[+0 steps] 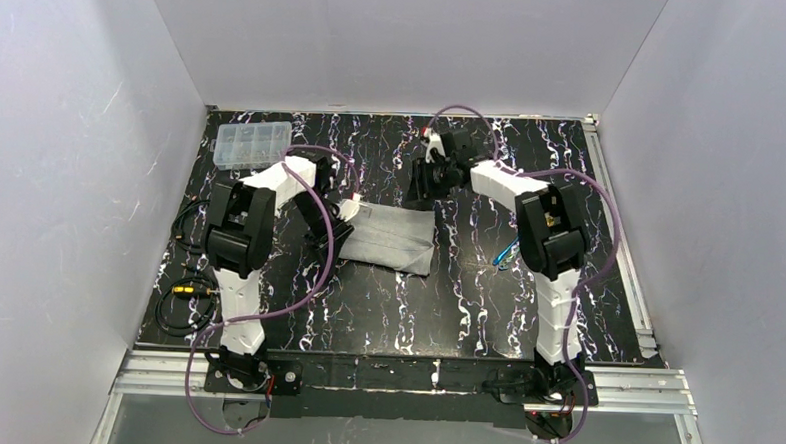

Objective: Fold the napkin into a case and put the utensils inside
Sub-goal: Rotate the smaller rectangle-folded napkin at the center of the board.

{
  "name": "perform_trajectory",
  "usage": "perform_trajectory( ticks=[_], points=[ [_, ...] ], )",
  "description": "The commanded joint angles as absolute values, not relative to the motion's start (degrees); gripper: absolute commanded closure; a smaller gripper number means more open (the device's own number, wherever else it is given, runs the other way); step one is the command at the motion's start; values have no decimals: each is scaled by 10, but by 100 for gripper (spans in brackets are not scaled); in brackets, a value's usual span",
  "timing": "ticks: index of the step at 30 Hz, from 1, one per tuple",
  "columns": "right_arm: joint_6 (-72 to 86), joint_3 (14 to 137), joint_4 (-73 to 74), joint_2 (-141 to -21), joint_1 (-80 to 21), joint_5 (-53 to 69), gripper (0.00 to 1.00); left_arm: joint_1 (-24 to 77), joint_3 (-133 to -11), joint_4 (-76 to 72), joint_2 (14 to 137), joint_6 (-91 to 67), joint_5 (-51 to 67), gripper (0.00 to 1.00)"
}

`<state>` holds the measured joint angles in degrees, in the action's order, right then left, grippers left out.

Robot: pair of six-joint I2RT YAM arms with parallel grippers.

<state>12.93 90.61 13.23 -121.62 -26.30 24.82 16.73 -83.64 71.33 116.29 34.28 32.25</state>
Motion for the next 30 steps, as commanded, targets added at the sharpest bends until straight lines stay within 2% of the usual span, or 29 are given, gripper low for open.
perform_trajectory(
  ticks=[1, 7, 12, 22, 30],
  points=[
    [101, 903, 158, -1226, -262, 202, 50, 169, -813, 645, 1150, 324, 266, 79],
    [100, 849, 143, -1208, -260, 194, 51, 168, -837, 586, 1175, 291, 208, 79],
    [115, 742, 121, -1149, -261, 194, 52, 167, -876, 554, 1208, 270, 145, 81],
    [211, 477, 68, -950, -306, 206, 53, 173, -1080, 572, 1306, 238, 153, 82],
    [276, 415, 41, -901, -393, 222, 51, 220, -1200, 605, 1379, 222, 179, 82]
  ],
)
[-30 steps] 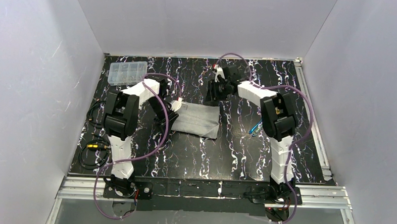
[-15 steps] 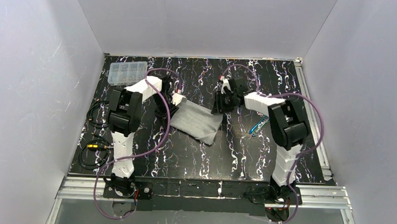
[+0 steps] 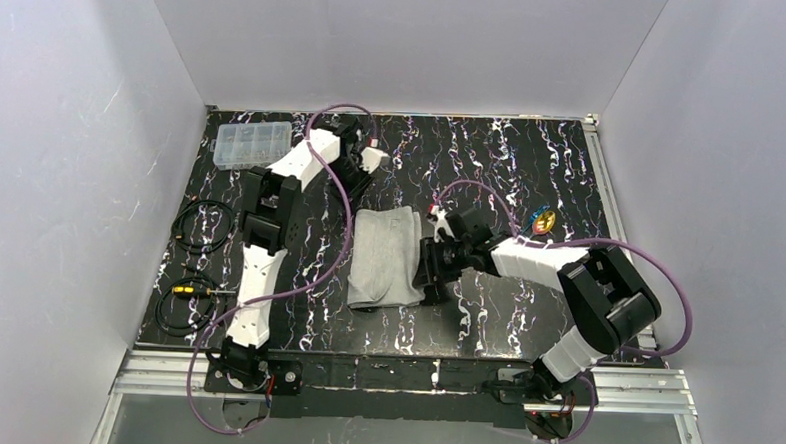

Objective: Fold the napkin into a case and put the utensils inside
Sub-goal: Rotate the smaller rectangle-folded napkin at the center of the board.

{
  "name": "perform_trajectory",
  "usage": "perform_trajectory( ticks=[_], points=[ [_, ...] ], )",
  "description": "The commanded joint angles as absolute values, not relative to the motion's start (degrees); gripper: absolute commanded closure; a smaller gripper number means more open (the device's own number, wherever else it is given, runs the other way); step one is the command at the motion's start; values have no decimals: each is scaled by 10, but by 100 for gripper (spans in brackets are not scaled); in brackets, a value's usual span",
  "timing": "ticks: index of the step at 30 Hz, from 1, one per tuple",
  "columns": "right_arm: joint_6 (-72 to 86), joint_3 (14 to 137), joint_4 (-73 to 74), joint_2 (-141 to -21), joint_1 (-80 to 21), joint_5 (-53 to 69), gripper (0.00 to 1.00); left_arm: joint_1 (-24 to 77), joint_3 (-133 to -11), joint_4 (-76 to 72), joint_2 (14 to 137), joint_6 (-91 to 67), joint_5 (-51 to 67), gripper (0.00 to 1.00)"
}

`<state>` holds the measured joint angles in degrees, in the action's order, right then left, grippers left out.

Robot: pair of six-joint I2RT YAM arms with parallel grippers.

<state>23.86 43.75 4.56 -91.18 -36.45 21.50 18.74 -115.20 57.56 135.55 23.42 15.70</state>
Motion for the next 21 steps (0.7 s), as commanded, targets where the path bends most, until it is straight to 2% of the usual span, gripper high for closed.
perform_trajectory(
  ticks=[1, 6, 11, 16, 21],
  points=[
    [276, 414, 44, -897, -396, 222, 51, 226, -1215, 611, 1388, 218, 184, 82],
    [232, 450, 155, -832, -375, 189, 49, 235, -1289, 638, 1409, 198, 205, 82],
    [200, 486, 232, -771, -339, 182, 49, 230, -1323, 674, 1380, 200, 214, 80],
    [205, 463, 191, -773, -349, 243, 55, 202, -1226, 710, 1293, 206, 275, 71],
    [211, 461, 144, -817, -379, 270, 74, 187, -1074, 725, 1181, 217, 316, 67]
  ],
)
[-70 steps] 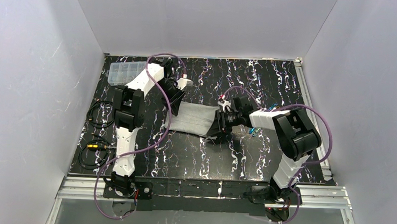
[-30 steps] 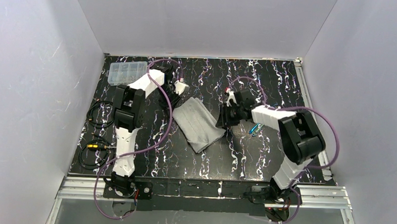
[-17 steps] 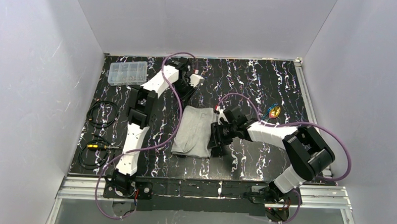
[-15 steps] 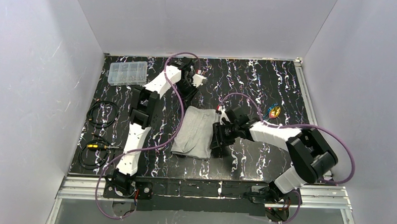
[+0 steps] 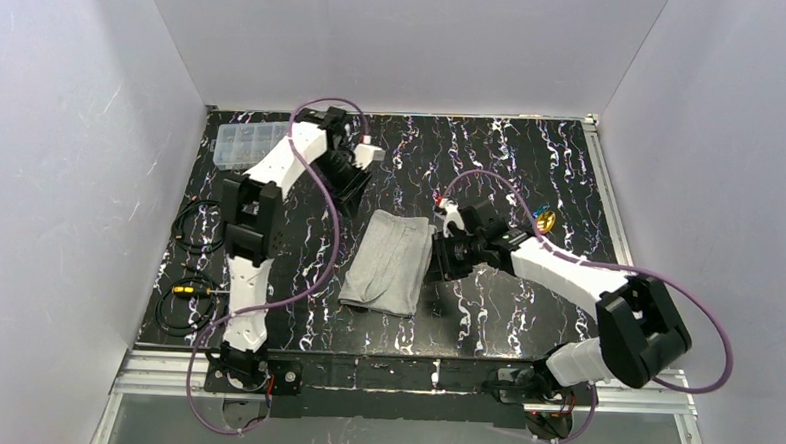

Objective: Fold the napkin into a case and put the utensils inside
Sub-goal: Rotate the smaller rectangle-folded napkin at the center of the board.

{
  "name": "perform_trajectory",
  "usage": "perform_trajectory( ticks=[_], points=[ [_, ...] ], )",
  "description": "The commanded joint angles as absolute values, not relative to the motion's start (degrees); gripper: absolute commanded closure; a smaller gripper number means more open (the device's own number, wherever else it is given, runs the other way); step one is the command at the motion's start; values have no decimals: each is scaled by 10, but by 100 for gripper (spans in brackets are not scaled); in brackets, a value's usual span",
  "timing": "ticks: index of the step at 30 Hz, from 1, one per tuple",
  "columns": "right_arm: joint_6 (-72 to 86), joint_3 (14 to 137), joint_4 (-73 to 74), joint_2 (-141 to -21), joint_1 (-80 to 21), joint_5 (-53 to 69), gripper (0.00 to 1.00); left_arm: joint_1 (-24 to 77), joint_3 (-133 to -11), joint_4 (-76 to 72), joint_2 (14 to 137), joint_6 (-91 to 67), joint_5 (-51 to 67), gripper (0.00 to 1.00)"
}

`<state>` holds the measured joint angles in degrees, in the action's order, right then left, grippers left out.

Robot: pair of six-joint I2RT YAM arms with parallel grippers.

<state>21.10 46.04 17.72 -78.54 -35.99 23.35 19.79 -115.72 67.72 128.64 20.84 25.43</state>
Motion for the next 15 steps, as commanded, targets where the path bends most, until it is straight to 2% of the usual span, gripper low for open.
perform_trajectory(
  ticks=[1, 5, 9, 15],
  points=[
    [205, 463, 150, -826, -383, 270, 77, 187, -1043, 725, 1166, 212, 329, 67],
    [191, 448, 183, -843, -386, 263, 83, 188, -932, 704, 1134, 189, 375, 64],
    [205, 420, 179, -828, -399, 257, 86, 188, -868, 635, 1134, 156, 361, 66],
    [223, 394, 146, -836, -437, 221, 87, 187, -934, 571, 1184, 128, 257, 68]
  ],
)
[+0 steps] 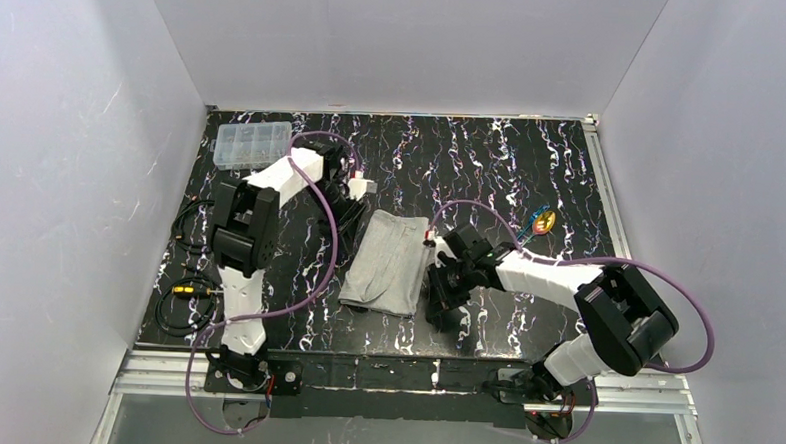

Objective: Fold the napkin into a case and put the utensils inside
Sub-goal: Rotate the smaller rectangle-folded napkin at the center of the board.

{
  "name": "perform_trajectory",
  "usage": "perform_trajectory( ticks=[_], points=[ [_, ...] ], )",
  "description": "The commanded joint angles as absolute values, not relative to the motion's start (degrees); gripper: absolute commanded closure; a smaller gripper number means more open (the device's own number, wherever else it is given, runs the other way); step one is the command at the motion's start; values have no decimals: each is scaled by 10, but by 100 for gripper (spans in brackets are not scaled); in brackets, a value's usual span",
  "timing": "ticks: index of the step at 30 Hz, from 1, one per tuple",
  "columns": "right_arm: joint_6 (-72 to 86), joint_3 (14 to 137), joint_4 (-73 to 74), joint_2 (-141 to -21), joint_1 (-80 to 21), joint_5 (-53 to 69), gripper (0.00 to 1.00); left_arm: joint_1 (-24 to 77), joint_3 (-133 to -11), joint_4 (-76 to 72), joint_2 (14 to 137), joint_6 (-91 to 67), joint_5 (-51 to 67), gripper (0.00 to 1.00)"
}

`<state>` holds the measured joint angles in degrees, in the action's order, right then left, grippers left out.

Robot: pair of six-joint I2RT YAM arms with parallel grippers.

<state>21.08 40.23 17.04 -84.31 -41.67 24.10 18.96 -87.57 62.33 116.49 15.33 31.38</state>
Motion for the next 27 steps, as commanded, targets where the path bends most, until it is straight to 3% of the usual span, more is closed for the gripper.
perform_trajectory(
  ticks=[1, 19, 27],
  points=[
    [225, 392, 139, -840, -440, 216, 87, 187, -955, 570, 1205, 124, 244, 69],
    [229, 377, -48, -911, -518, 196, 83, 216, -1206, 618, 1408, 83, 285, 71],
    [195, 500, -74, -1025, -562, 173, 76, 233, -1339, 648, 1453, 106, 369, 71]
  ],
)
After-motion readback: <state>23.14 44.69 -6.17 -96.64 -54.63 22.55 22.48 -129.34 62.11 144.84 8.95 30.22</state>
